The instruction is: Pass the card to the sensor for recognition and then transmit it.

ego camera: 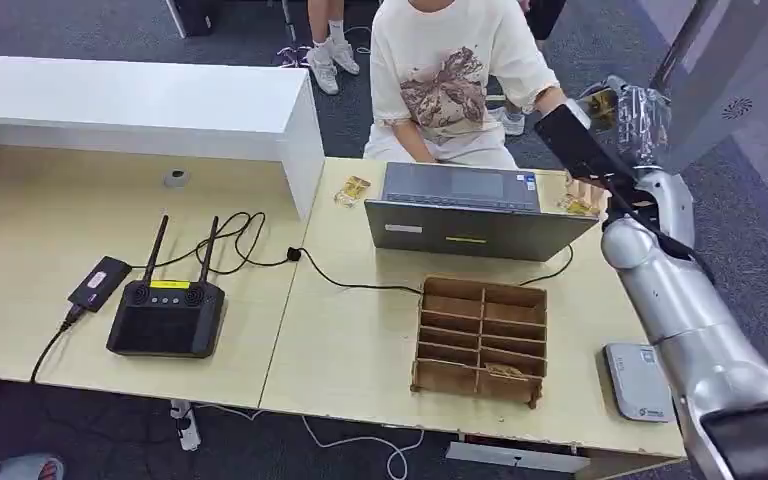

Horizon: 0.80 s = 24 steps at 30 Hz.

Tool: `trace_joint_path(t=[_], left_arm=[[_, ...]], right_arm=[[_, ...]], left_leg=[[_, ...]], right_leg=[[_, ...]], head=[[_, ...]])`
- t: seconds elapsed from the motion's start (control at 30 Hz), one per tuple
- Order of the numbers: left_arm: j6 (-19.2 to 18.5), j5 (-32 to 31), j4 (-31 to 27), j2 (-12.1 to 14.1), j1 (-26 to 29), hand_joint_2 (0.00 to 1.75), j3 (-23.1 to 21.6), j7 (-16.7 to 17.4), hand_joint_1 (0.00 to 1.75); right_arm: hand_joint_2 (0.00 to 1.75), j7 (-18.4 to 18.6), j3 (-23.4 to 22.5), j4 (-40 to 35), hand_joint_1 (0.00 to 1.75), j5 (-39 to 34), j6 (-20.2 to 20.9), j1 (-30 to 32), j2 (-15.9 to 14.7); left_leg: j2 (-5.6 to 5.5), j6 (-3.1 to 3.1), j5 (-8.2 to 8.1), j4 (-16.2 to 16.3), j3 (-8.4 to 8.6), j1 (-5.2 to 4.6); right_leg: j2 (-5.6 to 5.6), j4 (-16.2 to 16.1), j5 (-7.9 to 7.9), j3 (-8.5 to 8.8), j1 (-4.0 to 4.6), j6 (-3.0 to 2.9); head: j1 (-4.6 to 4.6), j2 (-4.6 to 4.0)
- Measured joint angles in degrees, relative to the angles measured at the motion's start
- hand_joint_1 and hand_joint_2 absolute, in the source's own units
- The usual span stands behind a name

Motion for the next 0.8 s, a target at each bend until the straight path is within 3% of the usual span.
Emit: trace_joint_path(t=[0.17, 0.3, 0.43, 0.5, 0.67, 0.8], left_arm=[[0.0, 0.22, 0.0, -0.02, 0.0, 0.0, 0.55, -0.04, 0.0], [0.28, 0.77, 0.0, -0.04, 0.14, 0.0, 0.96, -0.63, 0.0], [0.33, 0.9, 0.0, -0.07, 0.2, 0.0, 1.64, -0.92, 0.0], [0.59, 1.18, 0.0, -0.15, 0.23, 0.0, 1.97, -1.07, 0.0], [1.71, 1.97, 0.0, -0.52, 0.49, 0.0, 3.06, -1.71, 0.0], [2.1, 2.51, 0.0, -0.68, 0.49, 0.0, 3.85, -1.92, 0.0]], right_arm=[[1.75, -1.05, -1.07, -1.23, 1.75, -2.13, 0.02, 0.7, 0.0], [1.75, -3.63, -3.59, -4.97, 1.75, -13.34, 2.91, 2.64, -0.66], [1.75, -4.07, -5.34, -7.76, 1.75, -16.49, 4.4, 3.75, -1.77], [1.75, -4.7, -6.12, -9.08, 1.75, -21.92, 6.91, 4.46, -2.58], [1.75, -6.18, -10.41, -15.77, 1.75, -41.14, 15.77, 9.01, -8.95], [1.75, -6.9, -14.57, -21.72, 1.75, -50.93, 20.89, 14.27, -14.77]], left_leg=[[0.01, 0.0, 0.0, 0.0, 0.01, 0.0], [-0.02, 0.0, 0.0, 0.0, 0.0, 0.0], [0.08, 0.0, -0.01, 0.0, 0.02, -0.01], [0.07, 0.0, -0.01, 0.02, 0.05, -0.01], [-0.24, 0.01, 0.0, 0.05, -0.06, -0.01], [-0.2, 0.04, -0.04, 0.07, -0.06, -0.02]], right_leg=[[0.0, 0.0, 0.0, -0.01, 0.0, 0.0], [-0.03, 0.0, 0.0, -0.01, 0.0, 0.0], [0.08, 0.0, 0.0, -0.02, -0.01, 0.0], [0.06, -0.03, 0.0, -0.05, 0.0, 0.0], [-0.28, -0.06, 0.0, 0.01, -0.01, 0.01], [-0.21, -0.14, 0.0, -0.05, -0.01, 0.02]], head=[[0.0, 0.0], [0.02, 0.0], [0.02, 0.0], [0.0, 0.0], [0.02, 0.0], [-0.02, 0.0]])
